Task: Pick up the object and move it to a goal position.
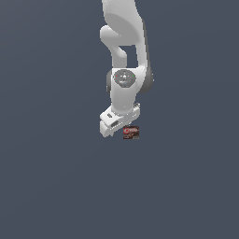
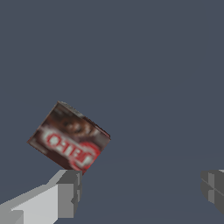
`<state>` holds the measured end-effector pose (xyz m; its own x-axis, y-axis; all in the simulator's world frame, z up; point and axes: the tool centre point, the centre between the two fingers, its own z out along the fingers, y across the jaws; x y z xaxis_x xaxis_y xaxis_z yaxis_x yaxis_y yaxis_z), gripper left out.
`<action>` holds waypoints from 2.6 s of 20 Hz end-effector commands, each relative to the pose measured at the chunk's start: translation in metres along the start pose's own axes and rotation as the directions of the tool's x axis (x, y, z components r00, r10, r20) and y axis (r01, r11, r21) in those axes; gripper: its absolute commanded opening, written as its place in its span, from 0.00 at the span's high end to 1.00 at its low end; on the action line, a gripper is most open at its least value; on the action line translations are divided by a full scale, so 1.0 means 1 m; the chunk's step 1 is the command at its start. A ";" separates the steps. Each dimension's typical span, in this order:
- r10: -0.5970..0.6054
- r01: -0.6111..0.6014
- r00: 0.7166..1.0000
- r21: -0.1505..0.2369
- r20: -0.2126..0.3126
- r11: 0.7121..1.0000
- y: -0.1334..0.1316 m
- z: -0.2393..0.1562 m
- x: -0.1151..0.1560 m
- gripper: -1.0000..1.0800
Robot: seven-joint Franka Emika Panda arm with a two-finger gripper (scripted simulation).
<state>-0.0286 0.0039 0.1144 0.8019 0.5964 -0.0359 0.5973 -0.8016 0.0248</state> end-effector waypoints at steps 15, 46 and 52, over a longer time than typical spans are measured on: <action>-0.510 0.510 0.860 0.000 -0.020 0.860 -0.044 0.030 0.004 0.04; -0.782 0.782 0.623 -0.012 -0.041 0.623 -0.077 0.072 0.007 0.04; -0.783 0.783 0.621 -0.012 -0.041 0.622 -0.078 0.094 0.007 0.04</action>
<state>-0.0709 0.0670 0.0223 0.0313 0.9995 -0.0004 0.9995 -0.0313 -0.0015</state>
